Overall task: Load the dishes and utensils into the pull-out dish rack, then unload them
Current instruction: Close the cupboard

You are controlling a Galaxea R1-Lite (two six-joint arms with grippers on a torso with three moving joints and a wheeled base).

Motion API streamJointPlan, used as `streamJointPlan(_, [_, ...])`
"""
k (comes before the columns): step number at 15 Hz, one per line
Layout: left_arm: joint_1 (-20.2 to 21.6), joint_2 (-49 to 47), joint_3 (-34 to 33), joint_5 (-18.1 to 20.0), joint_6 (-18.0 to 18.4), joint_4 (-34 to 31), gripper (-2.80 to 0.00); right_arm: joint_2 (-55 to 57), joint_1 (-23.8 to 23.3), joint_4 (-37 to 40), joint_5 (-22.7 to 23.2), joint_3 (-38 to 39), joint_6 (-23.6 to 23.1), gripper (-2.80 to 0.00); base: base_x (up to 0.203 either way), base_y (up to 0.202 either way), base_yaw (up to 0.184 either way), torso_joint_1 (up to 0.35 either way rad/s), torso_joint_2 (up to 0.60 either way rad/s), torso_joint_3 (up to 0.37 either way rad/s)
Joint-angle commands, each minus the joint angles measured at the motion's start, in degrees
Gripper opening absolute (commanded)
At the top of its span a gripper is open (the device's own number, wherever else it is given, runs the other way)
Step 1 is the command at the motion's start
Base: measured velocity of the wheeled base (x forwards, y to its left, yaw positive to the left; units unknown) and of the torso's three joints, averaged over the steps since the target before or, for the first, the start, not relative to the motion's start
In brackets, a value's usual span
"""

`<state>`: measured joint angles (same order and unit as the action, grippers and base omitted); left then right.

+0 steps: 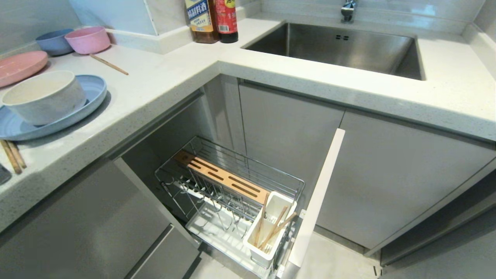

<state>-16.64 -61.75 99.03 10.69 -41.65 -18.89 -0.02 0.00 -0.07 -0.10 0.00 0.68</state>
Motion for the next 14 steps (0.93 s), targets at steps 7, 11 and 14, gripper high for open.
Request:
streamJointPlan(7, [-22.33, -16.81, -0.85, 12.43, 2.42, -13.36, -2.8, 0.02, 0.0, -0.01, 0.01, 0.09, 0.02, -2.8, 0.0, 0.0, 0.0, 0.0, 0.0, 0.0])
streamJointPlan(11, [-32.4, -29.32, 3.04, 10.9, 4.51, -24.31, -2.8, 0.02, 0.0, -0.01, 0.01, 0.09, 0.02, -2.8, 0.0, 0.0, 0.0, 0.0, 0.0, 0.0])
streamJointPlan(14, [-38.64, -38.58, 6.62, 7.38, 4.93, -31.51, -2.8, 0.02, 0.0, -0.01, 0.01, 0.09, 0.02, -2.8, 0.0, 0.0, 0.0, 0.0, 0.0, 0.0])
